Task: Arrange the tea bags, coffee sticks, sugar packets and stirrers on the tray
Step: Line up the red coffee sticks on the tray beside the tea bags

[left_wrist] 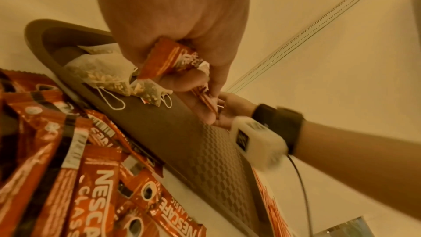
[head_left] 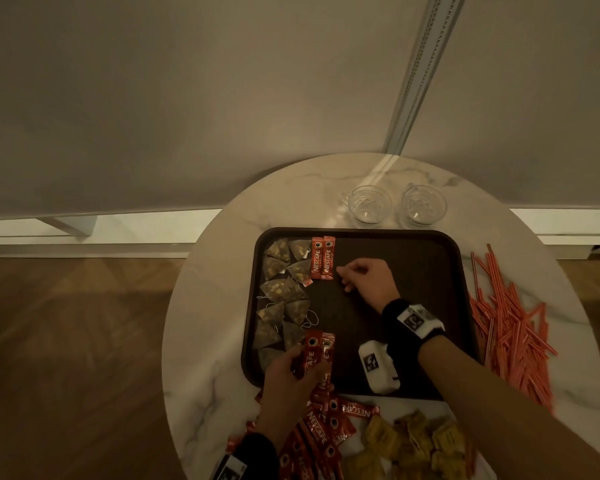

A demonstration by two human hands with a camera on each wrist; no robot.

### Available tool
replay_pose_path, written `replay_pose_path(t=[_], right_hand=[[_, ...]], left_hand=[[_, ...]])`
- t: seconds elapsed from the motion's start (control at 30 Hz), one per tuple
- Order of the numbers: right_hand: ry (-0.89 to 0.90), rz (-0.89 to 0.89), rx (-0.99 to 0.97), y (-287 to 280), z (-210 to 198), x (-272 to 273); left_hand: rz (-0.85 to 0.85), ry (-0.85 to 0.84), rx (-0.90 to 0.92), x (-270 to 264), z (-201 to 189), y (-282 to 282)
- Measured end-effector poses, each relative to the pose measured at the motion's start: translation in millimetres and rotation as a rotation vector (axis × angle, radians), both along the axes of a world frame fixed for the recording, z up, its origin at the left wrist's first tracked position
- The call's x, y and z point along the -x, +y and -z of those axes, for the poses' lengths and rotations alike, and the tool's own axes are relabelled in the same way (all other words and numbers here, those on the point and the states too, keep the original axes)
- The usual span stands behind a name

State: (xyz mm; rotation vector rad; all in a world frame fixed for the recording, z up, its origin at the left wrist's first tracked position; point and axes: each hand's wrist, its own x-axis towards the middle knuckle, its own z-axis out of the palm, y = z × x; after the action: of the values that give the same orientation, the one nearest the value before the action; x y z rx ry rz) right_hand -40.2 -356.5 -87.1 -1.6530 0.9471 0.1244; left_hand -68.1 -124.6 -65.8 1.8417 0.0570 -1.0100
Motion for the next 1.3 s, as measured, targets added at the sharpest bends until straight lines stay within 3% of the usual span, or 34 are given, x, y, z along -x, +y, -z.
replay_pose_path(t=[0.23, 0.47, 0.8, 0.93, 1.13, 1.3], right_hand=[[-0.052, 0.019, -0.155, 69.8, -31.7, 98.1], [-0.202, 0.253, -0.377, 106.7, -56.4, 140.9], [-0.243, 0.329, -0.294, 112.9, -82.2, 158.8], [-0.277, 0.342, -0.326, 114.8, -82.9, 164.4], [-0.184, 0.180, -0.290, 121.7, -79.6, 184.7], [-0.141, 0.145, -0.229, 124.3, -70.2, 195.3]], left_hand=[[-0.038, -0.034, 0.107, 3.7, -15.4, 3.0], [0.143, -0.069, 0.166, 25.1, -35.5, 8.9], [0.252, 0.011, 0.261, 54.8, -59.0, 23.8], [0.222, -0.018, 0.283, 57.9, -62.8, 25.6], [0.199, -0.046, 0.270, 56.2, -57.0, 24.8], [0.231, -0.022, 0.236, 55.7, -51.5, 21.5]])
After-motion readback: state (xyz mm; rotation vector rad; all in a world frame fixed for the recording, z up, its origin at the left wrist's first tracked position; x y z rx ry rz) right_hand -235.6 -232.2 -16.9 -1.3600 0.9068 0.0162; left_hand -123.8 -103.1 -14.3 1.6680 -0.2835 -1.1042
